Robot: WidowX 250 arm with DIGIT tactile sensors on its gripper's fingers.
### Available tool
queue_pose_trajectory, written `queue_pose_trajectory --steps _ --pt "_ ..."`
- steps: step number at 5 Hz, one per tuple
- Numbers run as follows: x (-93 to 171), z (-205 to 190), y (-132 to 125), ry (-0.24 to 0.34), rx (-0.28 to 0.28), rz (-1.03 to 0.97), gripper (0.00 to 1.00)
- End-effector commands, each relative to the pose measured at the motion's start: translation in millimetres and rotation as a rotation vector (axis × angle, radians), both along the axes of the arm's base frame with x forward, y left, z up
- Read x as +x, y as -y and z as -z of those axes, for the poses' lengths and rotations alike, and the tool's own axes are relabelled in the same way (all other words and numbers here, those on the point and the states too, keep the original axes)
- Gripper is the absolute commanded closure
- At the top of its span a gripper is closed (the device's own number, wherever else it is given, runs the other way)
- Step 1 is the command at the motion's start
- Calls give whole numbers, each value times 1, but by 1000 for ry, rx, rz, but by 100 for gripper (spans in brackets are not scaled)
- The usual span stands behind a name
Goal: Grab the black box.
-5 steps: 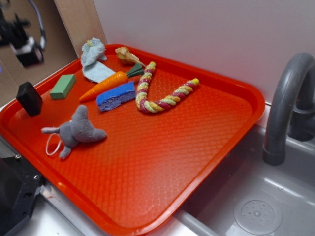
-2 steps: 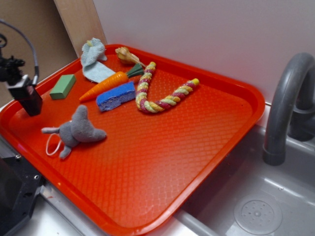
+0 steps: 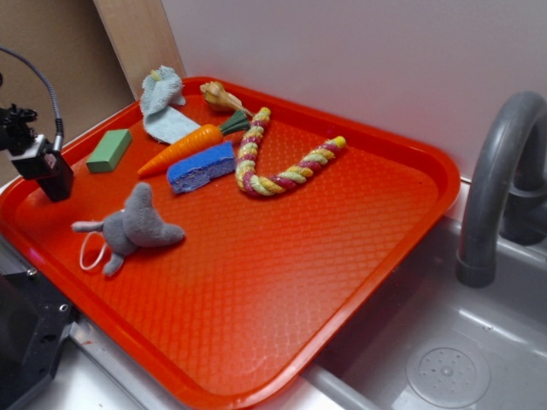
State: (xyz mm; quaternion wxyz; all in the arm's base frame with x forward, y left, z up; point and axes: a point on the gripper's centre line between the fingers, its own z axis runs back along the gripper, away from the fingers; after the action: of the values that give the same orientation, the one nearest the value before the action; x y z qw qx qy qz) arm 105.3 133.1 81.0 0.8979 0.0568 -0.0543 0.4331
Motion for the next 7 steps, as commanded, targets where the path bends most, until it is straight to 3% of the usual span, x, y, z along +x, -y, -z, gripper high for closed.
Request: queue_pose_trajectory --steps 1,2,3,5,6,7 --pt "73 18 -29 -17 39 -33 0" --pt "86 30 -33 -35 52 -40 0" --pt "82 32 -31 -55 41 -32 0" --pt "77 11 -23 11 -10 -11 0" --pt "84 2 -19 33 -7 -6 0" --pt "52 -31 -24 45 -8 -11 0"
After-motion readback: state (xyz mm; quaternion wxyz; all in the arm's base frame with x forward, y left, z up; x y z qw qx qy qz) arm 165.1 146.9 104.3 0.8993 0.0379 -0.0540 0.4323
